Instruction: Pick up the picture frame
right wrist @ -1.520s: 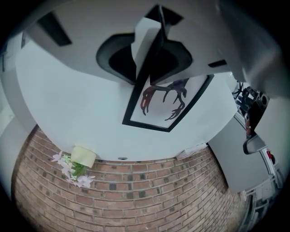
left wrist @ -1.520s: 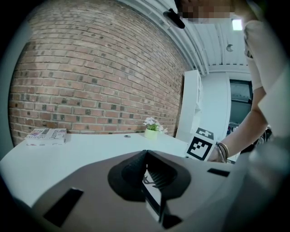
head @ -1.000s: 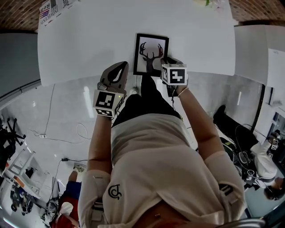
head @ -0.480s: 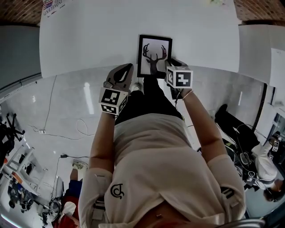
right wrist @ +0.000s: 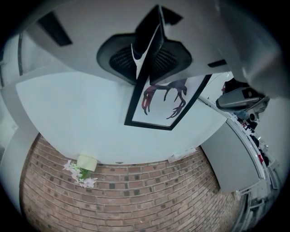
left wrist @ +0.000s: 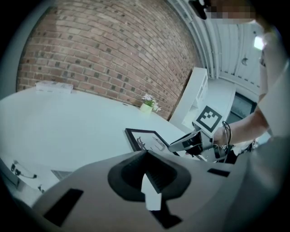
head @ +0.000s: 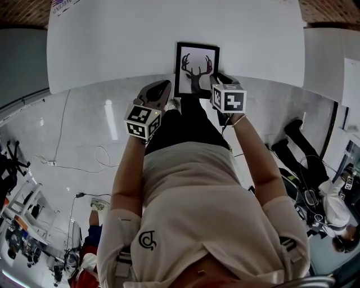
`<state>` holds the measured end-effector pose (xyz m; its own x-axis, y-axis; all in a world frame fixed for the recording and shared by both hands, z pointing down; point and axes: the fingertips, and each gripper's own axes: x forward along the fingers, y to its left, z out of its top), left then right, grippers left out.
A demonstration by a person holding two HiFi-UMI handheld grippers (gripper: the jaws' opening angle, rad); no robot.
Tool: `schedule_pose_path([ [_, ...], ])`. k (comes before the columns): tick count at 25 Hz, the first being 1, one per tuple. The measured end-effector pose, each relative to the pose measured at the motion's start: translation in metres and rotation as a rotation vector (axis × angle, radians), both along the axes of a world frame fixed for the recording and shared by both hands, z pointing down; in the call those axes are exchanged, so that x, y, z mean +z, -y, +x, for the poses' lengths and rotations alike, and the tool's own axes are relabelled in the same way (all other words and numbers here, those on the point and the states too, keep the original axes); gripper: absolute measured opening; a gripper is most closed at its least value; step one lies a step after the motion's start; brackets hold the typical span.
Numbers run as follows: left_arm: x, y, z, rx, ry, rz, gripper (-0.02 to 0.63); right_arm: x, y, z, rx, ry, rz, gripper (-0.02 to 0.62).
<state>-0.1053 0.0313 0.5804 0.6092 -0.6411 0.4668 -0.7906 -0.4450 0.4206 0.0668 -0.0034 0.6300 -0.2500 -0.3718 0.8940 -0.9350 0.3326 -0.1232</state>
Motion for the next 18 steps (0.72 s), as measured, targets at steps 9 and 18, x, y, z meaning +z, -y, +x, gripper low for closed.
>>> schedule_pose_path([
  [9,0.024,-0.001,0.011,-0.041,-0.367,-0.16,0.058,0.0,0.0,-0.002,-0.039,-0.013,0.002,0.1],
  [18,0.041,0.007,0.023,-0.111,-0.893,-0.444,0.224,-0.001,0.004,-0.005,-0.059,-0.004,-0.01,0.1],
])
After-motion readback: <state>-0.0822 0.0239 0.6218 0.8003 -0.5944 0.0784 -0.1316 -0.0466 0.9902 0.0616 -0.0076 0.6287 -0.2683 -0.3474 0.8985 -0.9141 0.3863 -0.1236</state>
